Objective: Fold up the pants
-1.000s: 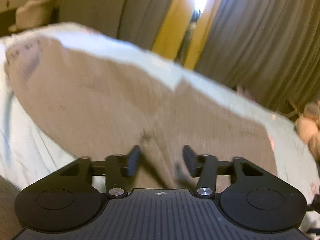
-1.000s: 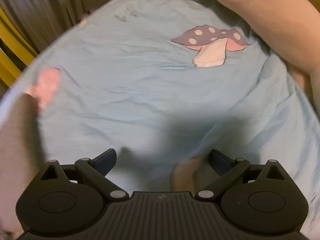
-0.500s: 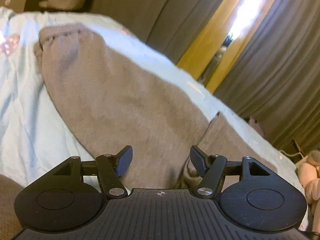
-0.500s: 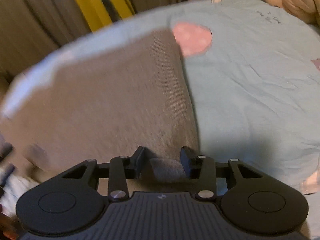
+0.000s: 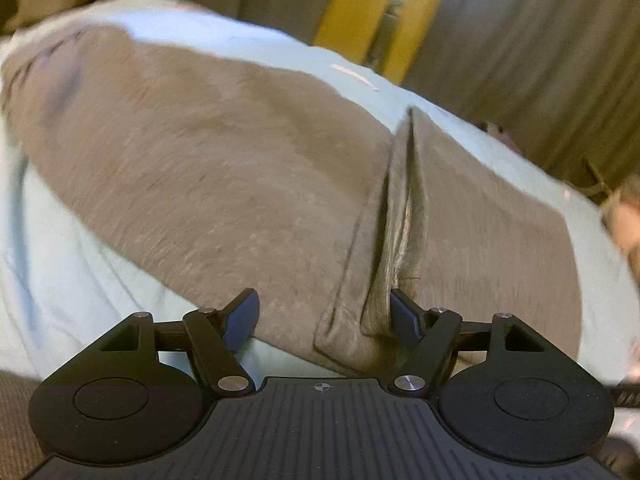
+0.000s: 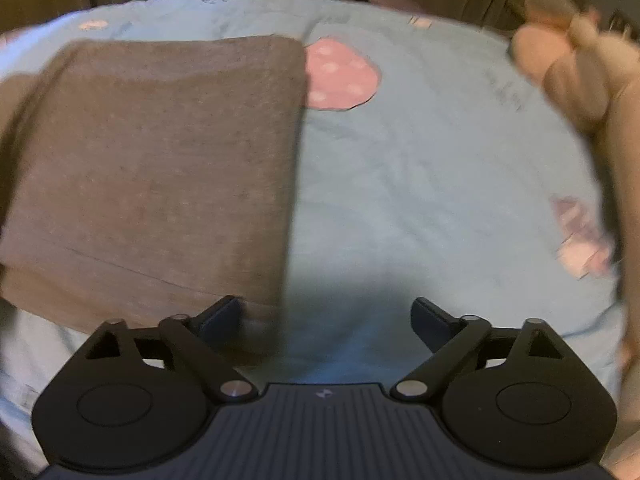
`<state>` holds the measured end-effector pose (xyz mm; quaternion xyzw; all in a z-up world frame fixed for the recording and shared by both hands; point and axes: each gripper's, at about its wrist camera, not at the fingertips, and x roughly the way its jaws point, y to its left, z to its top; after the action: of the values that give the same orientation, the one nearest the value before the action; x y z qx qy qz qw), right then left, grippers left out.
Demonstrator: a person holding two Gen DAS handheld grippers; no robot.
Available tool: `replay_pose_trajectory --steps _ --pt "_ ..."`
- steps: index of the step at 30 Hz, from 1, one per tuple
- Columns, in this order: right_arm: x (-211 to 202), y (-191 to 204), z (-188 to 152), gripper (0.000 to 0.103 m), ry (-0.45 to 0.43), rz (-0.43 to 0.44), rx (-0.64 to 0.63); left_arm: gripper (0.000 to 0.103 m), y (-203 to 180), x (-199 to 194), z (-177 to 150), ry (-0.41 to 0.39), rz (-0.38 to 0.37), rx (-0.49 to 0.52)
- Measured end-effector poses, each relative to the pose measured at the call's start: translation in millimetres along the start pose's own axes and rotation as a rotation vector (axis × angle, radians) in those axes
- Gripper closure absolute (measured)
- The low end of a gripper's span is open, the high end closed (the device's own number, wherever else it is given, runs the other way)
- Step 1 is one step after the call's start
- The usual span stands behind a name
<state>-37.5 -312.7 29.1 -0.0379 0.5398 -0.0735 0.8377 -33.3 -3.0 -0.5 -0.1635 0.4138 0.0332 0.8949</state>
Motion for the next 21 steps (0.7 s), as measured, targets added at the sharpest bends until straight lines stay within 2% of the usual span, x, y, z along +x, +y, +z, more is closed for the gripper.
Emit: replay_pose_trajectory --steps 6,9,14,18,21 --pt "0 -12 -5 0.006 -0.033 0.048 0.075 0.026 -7 -2 -6 0.000 -0.070 0.020" --pt "-1 -13 -5 0.006 -0.025 0.062 0.099 0.026 -6 -2 -5 -0.003 -0.071 0.010" --pt "-3 -12 -5 0.006 -0.039 0.058 0.107 0.024 10 -9 3 -0.062 -0.060 -0.094" --pt "-3 -9 -4 0.006 -0.049 0.048 0.092 0.023 25 -3 6 -0.028 -0.088 -0.185" --pt "-2 -11 -4 0.006 -0.045 0.058 0.099 0.021 25 1 6 -0.031 -0.108 -0.199"
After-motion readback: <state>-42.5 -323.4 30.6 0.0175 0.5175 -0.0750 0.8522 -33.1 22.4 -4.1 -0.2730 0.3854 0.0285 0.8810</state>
